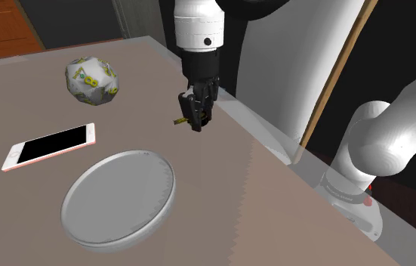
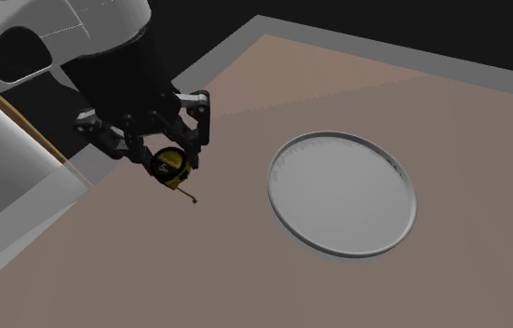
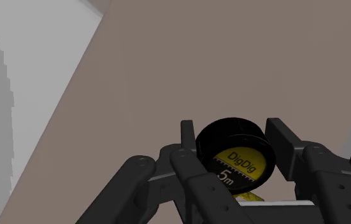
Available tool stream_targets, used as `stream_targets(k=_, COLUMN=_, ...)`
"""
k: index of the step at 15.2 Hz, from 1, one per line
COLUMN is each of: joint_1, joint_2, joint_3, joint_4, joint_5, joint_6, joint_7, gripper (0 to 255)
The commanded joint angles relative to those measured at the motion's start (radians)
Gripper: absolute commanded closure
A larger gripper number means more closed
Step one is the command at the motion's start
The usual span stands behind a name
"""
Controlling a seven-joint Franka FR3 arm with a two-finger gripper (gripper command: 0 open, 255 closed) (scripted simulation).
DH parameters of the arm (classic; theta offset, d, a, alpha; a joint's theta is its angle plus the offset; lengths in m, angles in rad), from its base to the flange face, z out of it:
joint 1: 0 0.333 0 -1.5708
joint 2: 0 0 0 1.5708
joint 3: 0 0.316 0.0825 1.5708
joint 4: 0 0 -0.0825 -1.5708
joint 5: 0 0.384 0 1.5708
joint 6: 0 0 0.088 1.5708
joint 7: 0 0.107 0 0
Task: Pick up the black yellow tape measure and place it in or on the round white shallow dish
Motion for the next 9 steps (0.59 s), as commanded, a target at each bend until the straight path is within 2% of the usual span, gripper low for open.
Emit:
stream_targets(k=1, joint_1=-0.001, joint_2=0.001, joint_3=-0.004, joint_4=0.027, joint_5=-0.003, joint_6=-0.027, joint_7=0.003, gripper=255)
stream_targets(k=9, joint_1=-0.008, joint_2=0.018, joint_3=-0.014, joint_4=0.148, joint_5=-0.016, joint_6=-0.131, joint_7=0.017, gripper=255)
